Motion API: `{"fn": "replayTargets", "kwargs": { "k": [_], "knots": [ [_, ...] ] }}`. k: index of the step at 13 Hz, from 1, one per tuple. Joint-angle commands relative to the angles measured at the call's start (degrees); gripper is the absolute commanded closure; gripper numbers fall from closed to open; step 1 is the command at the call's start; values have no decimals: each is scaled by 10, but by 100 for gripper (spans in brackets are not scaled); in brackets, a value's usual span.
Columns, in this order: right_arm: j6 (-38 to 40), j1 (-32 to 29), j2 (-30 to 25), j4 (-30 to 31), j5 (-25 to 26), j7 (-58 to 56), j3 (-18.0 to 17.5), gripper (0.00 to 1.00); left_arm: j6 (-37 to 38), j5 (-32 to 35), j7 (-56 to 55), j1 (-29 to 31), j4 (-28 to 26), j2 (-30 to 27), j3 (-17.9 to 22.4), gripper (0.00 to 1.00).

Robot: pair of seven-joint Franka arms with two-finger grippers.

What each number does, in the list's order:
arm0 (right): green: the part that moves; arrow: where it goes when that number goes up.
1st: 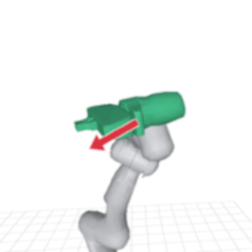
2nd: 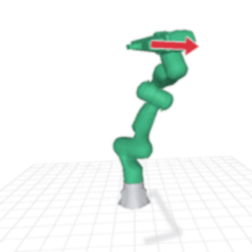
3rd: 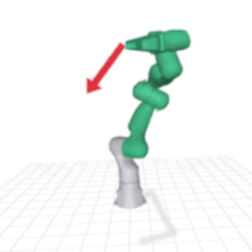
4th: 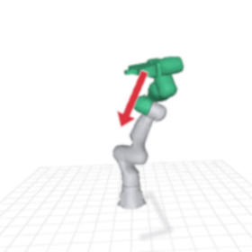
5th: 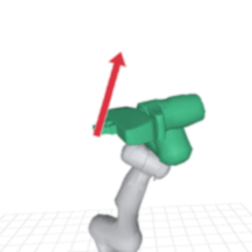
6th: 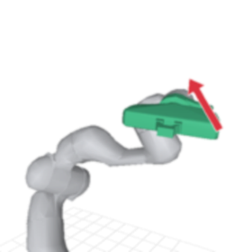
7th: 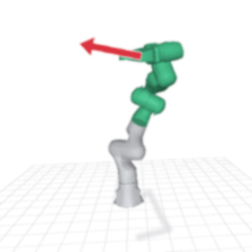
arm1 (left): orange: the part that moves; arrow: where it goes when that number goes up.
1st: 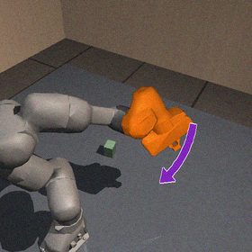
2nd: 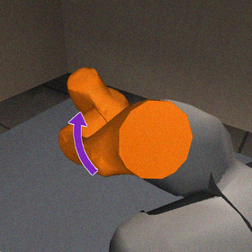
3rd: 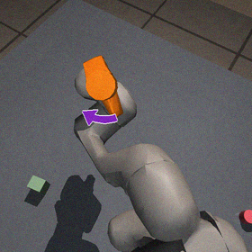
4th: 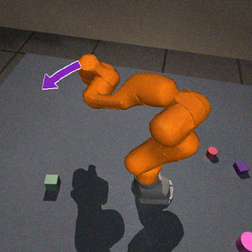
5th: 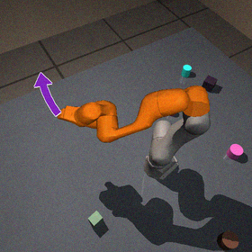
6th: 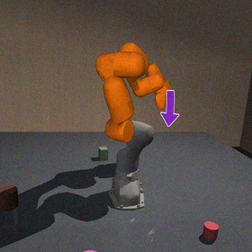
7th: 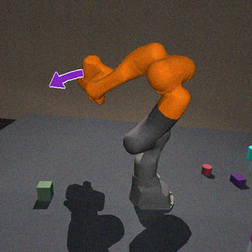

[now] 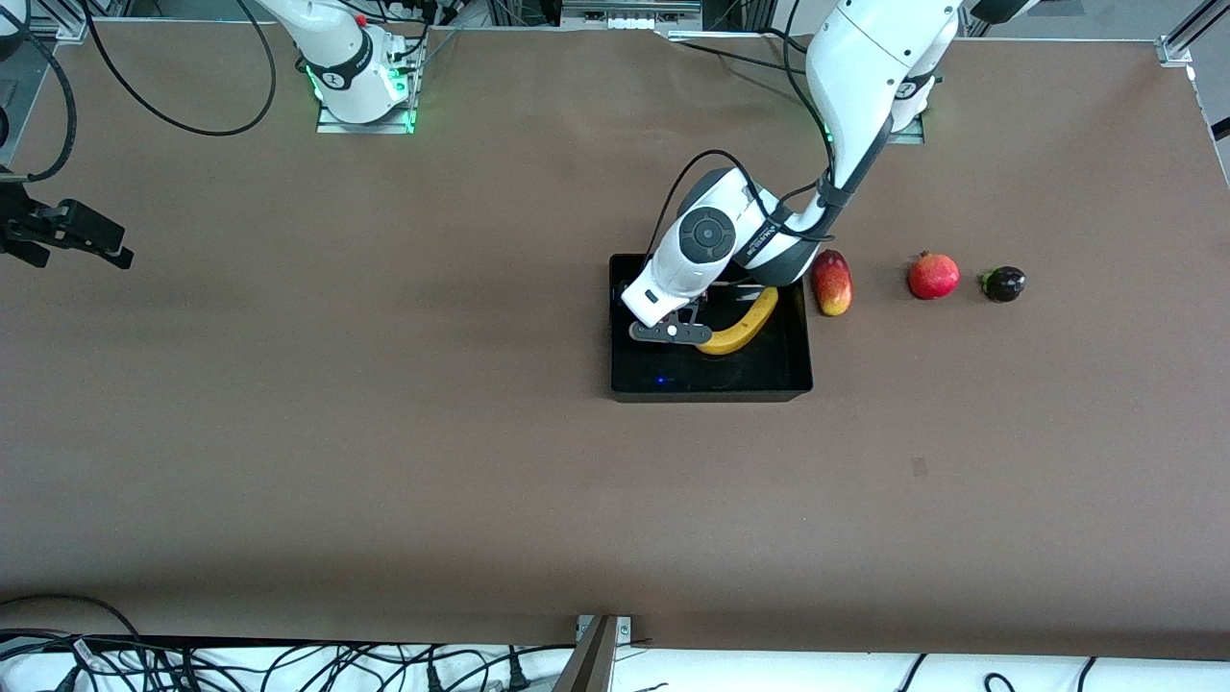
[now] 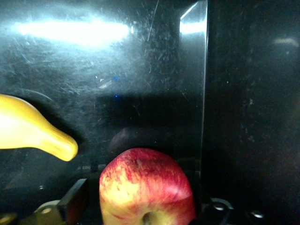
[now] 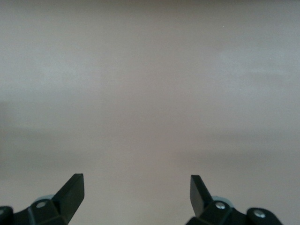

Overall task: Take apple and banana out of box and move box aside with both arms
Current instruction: 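Lift the red apple out of the tray with the left gripper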

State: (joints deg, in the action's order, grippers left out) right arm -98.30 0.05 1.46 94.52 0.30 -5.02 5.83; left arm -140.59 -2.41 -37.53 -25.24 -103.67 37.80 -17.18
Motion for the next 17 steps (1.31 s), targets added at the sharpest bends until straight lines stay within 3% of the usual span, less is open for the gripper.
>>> {"fn": "replayTargets", "kwargs": {
  "k": [1, 2, 9, 13, 17],
  "knots": [
    [-21, -7, 3, 4, -8, 1, -1, 0, 6, 13, -6, -8, 10, -5, 7, 87],
    [-28, -6, 4, 4, -8, 1, -1, 0, 11, 13, -8, -7, 9, -9, 7, 100],
    [-36, -6, 8, 4, -8, 1, -2, 0, 142, 13, 15, 52, 8, -115, 2, 100],
    [-35, -6, 8, 4, -8, 1, -2, 0, 190, 6, 126, 130, 7, -155, 2, 100],
    [-36, -6, 8, 4, -8, 2, -2, 0, 228, 6, 322, 224, 3, -162, 6, 100]
  ]
}}
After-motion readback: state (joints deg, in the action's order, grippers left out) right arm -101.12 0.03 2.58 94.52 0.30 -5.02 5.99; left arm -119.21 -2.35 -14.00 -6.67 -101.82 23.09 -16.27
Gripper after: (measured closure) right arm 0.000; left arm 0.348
